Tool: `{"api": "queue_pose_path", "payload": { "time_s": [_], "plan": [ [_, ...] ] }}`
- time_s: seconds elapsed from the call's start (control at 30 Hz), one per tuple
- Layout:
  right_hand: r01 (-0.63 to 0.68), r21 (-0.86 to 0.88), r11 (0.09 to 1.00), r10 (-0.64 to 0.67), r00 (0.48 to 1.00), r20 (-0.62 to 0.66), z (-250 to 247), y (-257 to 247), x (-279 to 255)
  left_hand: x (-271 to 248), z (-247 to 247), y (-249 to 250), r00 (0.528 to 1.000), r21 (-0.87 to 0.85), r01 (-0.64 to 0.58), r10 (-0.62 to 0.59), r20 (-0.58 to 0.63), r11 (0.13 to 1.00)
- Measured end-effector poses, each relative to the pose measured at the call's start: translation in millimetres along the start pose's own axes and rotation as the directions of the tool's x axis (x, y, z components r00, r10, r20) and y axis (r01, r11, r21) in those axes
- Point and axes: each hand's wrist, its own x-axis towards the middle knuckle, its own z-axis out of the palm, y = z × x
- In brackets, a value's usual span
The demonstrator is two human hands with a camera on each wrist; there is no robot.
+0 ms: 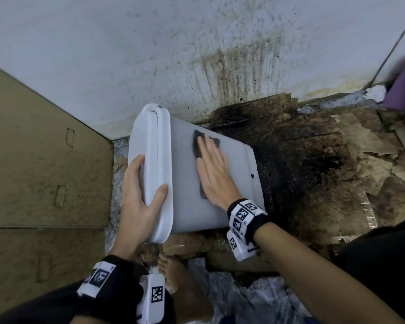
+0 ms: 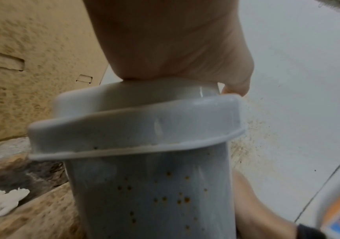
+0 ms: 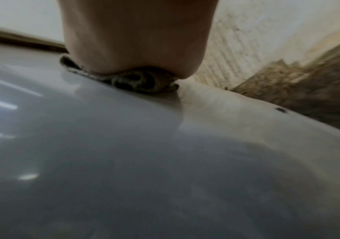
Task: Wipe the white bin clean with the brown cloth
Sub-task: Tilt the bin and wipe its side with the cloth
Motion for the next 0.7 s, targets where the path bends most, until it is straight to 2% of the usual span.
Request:
{"api": "queue_pose_path", "payload": {
  "time_s": [0.13,0.2,0.27,0.4,0.53,0.7],
  "plan": [
    [-0.173,-0.116,0.978,0.168,0.984,-0.056,-14.7,66.2,-1.4,-1.2,0.9,-0.6,1.0,-0.014,0.004,-0.004,0.002,1.0],
    [-0.262,-0.065,0.963,0.26,0.965,-0.04,-22.1,84.8,-0.2,-1.0,3.2,1.6,1.0,-0.004,-0.013,0.013,0.0,1.0],
    [-0.323,0.017,0.946,0.323,0.946,-0.035,-23.1,88.1,2.8,0.2,5.5,3.7,1.0,0.003,-0.024,0.024,-0.003,1.0],
    [-0.354,0.095,0.93,0.361,0.93,-0.068,-19.5,75.6,9.4,1.0,5.7,3.2,1.0,0.011,-0.019,0.019,0.002,1.0],
    [-0.25,0.156,0.956,0.268,0.957,-0.111,-11.6,29.5,13.3,1.6,5.2,1.9,1.0,0.019,-0.021,0.021,0.0,1.0],
    [0.006,0.228,0.974,0.004,0.999,-0.04,8.0,-49.4,12.8,1.9,7.6,6.2,0.999,0.067,-0.035,0.035,-0.002,0.997]
  ]
}}
